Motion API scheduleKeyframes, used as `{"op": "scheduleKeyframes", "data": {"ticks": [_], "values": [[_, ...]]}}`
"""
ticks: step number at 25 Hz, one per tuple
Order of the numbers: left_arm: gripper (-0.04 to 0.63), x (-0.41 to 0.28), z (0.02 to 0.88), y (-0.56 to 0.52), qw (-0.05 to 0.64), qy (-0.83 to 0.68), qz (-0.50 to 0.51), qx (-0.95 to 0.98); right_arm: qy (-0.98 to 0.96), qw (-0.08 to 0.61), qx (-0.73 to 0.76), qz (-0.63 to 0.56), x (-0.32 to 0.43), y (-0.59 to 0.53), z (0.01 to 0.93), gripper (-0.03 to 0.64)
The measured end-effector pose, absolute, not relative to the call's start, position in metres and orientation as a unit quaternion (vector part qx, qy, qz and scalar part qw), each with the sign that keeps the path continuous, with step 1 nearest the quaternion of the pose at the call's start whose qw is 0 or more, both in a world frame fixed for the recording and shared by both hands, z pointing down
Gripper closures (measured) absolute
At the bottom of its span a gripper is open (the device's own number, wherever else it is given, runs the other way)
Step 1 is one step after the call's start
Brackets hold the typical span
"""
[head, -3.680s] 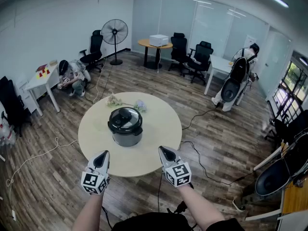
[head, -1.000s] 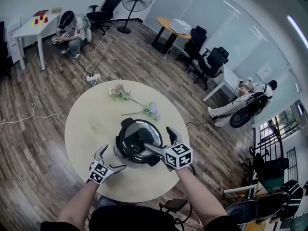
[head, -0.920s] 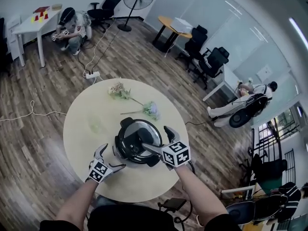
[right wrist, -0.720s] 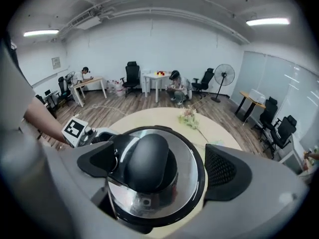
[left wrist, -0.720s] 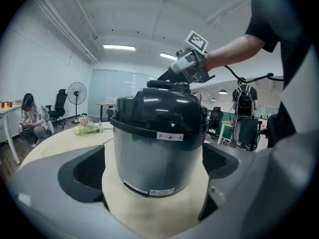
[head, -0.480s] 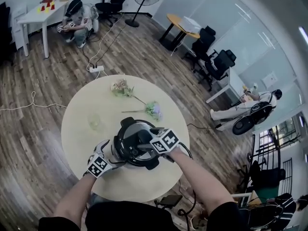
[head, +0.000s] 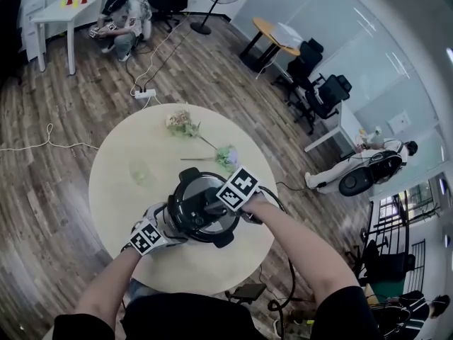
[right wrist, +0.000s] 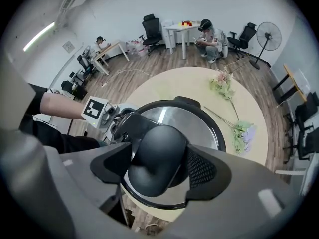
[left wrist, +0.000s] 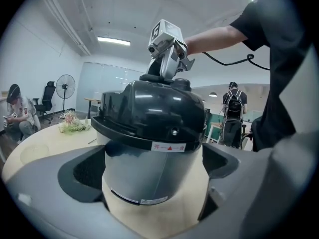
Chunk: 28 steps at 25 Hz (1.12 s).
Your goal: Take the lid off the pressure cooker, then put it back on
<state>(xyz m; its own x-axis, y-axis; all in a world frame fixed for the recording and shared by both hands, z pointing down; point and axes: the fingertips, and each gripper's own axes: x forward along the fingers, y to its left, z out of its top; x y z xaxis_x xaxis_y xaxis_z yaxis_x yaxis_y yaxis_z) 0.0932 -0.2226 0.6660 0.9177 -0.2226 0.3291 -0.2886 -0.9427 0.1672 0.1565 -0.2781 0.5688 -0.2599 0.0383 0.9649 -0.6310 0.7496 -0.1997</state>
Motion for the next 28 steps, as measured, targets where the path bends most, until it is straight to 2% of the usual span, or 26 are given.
{"op": "scheduleKeyframes", "data": {"ticks": [11, 18, 24, 28], "values": [[0.008, 0.096, 0.664, -0.224, 0.107, -0.141, 0.144, 0.974, -0.676, 0.614, 0.223, 0.341, 0.161, -0.280, 0.571, 0.293], [0.007, 0.096, 0.664, -0.224, 0.107, -0.141, 0.143, 0.974, -0.623, 0.572, 0.305, 0.438, 0.163, -0.289, 0.573, 0.334], [0.007, 0.096, 0.663, -0.224, 0.109, -0.141, 0.142, 0.974, -0.584, 0.563, 0.338, 0.477, 0.165, -0.289, 0.573, 0.336], [0.006, 0.096, 0.663, -0.225, 0.109, -0.143, 0.139, 0.974, -0.557, 0.533, 0.370, 0.518, 0.169, -0.291, 0.573, 0.334]]}}
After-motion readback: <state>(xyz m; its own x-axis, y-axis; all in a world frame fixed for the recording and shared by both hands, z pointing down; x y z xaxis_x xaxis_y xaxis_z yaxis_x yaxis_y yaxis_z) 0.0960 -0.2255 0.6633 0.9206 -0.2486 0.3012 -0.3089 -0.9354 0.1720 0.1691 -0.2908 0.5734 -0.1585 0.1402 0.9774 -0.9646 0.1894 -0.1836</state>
